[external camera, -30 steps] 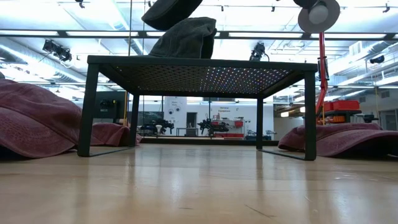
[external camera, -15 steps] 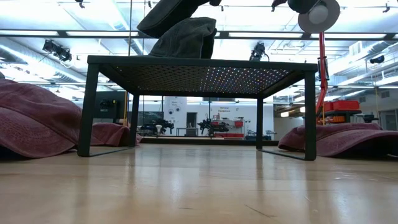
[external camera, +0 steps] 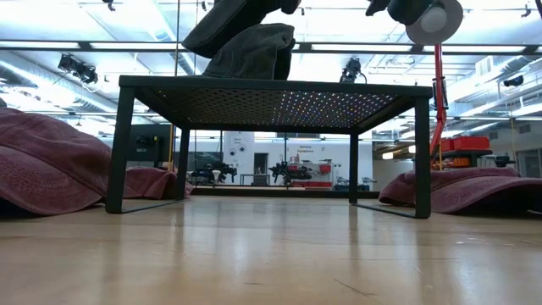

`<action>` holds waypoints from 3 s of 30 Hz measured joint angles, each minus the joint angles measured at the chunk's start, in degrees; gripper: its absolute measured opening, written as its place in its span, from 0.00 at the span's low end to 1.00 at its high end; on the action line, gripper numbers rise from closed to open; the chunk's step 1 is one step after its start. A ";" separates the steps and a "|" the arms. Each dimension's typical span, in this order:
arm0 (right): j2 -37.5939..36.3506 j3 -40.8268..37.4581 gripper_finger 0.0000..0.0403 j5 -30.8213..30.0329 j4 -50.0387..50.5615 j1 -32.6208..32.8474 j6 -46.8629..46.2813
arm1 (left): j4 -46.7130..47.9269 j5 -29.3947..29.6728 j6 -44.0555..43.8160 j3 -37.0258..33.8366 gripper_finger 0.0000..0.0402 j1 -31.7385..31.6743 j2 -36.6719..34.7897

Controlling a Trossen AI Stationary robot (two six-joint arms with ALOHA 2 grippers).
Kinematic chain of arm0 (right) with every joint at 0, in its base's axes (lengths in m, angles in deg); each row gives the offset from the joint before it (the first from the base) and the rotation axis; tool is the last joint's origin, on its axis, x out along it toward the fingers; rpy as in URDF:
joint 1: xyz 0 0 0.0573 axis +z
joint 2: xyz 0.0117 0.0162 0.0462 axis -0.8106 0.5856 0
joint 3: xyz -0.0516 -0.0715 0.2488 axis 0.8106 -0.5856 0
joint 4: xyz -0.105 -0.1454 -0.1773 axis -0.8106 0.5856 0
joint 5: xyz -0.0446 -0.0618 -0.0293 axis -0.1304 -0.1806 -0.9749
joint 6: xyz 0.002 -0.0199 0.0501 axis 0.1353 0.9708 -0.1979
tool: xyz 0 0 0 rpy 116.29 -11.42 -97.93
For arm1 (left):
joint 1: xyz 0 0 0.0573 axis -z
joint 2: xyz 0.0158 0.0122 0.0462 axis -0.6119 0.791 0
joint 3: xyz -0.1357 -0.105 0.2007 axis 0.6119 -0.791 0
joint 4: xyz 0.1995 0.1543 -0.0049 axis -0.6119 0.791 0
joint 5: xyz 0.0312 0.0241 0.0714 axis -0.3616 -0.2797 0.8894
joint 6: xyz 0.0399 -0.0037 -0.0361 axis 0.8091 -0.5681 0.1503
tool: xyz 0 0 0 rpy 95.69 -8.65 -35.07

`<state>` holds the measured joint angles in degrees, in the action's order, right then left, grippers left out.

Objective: Pick & Place hat
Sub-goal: Stack the right black cap on top of the black cap on the shelf

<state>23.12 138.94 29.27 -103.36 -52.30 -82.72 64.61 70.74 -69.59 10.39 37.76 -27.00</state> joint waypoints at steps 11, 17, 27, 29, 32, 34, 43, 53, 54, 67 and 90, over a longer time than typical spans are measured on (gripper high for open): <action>0.07 3.79 0.06 0.67 6.40 0.23 0.48 | -0.01 -0.01 -0.02 0.00 0.12 0.00 0.02; 0.07 12.61 0.06 4.29 19.37 0.23 3.76 | 0.01 -0.01 -0.01 0.00 0.12 -0.01 0.00; 0.04 16.77 0.06 4.46 22.87 0.23 4.58 | 0.01 -0.01 -0.01 0.00 0.12 -0.01 0.01; 0.00 17.15 0.06 3.52 25.18 0.26 5.10 | -0.01 -0.01 -0.02 0.00 0.12 0.00 0.01; 0.00 17.55 0.06 2.96 28.54 0.23 6.49 | -0.01 -0.01 -0.01 0.00 0.12 -0.01 0.00; 0.00 17.92 0.06 2.64 30.51 0.21 7.62 | -0.01 -0.01 0.00 0.00 0.12 -0.02 0.00; 0.00 20.63 0.06 1.95 41.62 -0.56 10.98 | -0.01 -0.01 0.00 0.00 0.12 -0.02 0.02; 1.54 20.74 0.06 2.11 36.26 -0.66 9.99 | 0.00 -0.01 0.00 0.00 0.12 0.00 0.00; 1.95 20.74 0.06 2.13 34.98 -0.66 9.40 | -0.03 0.01 -0.02 0.00 0.12 0.00 0.00; 5.55 20.73 0.06 1.30 32.37 -0.73 7.29 | 0.03 0.01 -0.02 0.00 0.12 -0.02 0.02; 6.69 20.70 0.06 0.41 34.69 -0.73 3.19 | -0.01 0.01 -0.02 0.00 0.12 0.00 0.00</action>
<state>29.81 159.64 29.68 -68.67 -53.03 -79.53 64.60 70.75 -69.60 10.39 37.76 -26.99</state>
